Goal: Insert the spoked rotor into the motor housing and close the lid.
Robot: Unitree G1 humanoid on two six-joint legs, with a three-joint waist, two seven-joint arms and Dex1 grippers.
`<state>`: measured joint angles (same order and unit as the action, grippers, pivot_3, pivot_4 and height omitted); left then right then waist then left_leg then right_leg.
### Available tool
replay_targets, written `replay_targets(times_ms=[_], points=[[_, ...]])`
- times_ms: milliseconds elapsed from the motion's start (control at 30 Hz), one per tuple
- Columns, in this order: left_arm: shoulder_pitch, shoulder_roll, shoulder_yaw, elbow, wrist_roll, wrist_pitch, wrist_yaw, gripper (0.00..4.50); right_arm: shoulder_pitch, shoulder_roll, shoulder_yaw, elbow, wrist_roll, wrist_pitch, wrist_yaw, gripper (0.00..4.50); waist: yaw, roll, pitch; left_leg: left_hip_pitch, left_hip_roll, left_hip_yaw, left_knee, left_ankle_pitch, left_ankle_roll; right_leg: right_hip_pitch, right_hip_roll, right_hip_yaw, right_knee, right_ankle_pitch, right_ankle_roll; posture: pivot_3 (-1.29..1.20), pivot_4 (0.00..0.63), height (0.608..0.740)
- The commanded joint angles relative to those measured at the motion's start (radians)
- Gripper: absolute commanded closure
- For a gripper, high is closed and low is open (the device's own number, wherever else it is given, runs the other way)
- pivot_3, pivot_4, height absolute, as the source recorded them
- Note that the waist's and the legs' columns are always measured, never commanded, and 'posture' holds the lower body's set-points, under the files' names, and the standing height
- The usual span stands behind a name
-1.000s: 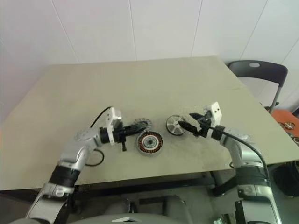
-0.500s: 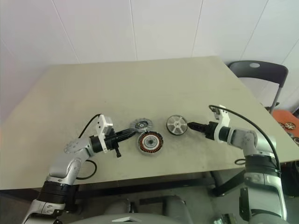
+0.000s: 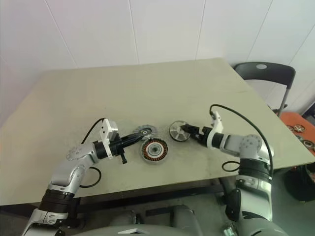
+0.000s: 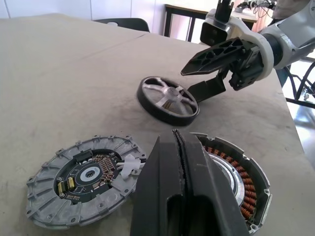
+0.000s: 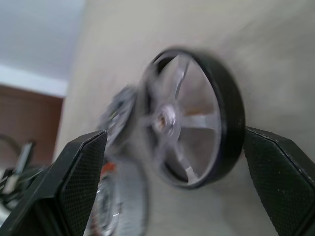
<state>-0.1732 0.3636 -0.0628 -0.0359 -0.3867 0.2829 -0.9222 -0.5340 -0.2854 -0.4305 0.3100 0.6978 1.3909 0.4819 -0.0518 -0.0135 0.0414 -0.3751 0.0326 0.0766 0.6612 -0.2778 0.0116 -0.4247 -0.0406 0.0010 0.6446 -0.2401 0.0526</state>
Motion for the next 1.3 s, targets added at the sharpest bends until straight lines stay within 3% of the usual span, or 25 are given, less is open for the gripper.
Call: replay_targets(times_ms=[33,67,200,533,733,1033,1300], points=[[-0.036,0.001,0.013,0.001,0.004,-0.040,0.007,4.47,-0.044,0.065,-0.008,-0.002,0.016,-0.011,-0.052,0.00,0.001,0.000,0.000,0.000,0.000,0.000,0.000,0.000,0.000,0.000,0.000,0.000,0.000,0.000,0.000,0.00,0.000,0.740],[-0.038,0.001,0.014,0.003,0.008,-0.048,0.012,4.47,-0.045,0.083,-0.009,0.001,0.010,-0.023,-0.065,0.00,0.003,0.000,0.000,0.000,0.000,0.000,0.000,0.000,0.000,0.000,0.000,0.000,0.000,0.000,0.000,0.00,0.000,0.740],[-0.042,0.009,0.016,0.011,0.013,-0.058,0.020,4.50,-0.037,0.121,-0.021,0.022,0.006,-0.070,-0.099,0.87,0.007,0.000,0.000,-0.001,-0.001,0.000,0.000,0.000,0.000,0.000,-0.002,0.000,-0.001,0.000,0.000,0.00,0.000,0.740],[-0.052,0.013,0.015,0.021,0.011,-0.063,0.027,4.50,-0.033,0.107,-0.007,0.089,-0.004,-0.175,-0.080,4.17,0.006,0.000,0.000,-0.006,-0.002,0.000,0.000,0.000,0.000,0.000,-0.002,-0.001,-0.008,0.003,-0.002,0.00,0.000,0.740],[-0.058,0.011,0.008,0.026,0.014,-0.064,0.028,4.50,-0.028,0.126,-0.032,0.089,0.042,-0.171,-0.080,4.19,0.005,0.000,0.000,-0.005,-0.002,0.001,0.000,0.000,0.000,0.001,-0.003,-0.001,-0.010,0.004,-0.001,0.00,0.000,0.740],[-0.016,0.057,0.035,-0.009,-0.043,-0.014,-0.015,4.50,0.028,0.104,-0.045,-0.109,0.339,0.037,0.144,4.19,0.007,0.001,0.000,-0.014,-0.001,-0.001,-0.001,-0.001,0.001,-0.006,-0.002,-0.002,-0.011,0.007,0.002,0.00,0.000,0.740],[0.005,0.056,0.027,-0.021,-0.041,-0.006,-0.009,4.50,0.108,0.030,0.190,-0.231,0.375,0.111,0.314,4.19,0.007,0.001,0.000,-0.014,-0.002,-0.001,-0.001,-0.001,0.001,-0.006,-0.003,-0.003,-0.013,0.006,0.002,0.00,0.000,0.740]])
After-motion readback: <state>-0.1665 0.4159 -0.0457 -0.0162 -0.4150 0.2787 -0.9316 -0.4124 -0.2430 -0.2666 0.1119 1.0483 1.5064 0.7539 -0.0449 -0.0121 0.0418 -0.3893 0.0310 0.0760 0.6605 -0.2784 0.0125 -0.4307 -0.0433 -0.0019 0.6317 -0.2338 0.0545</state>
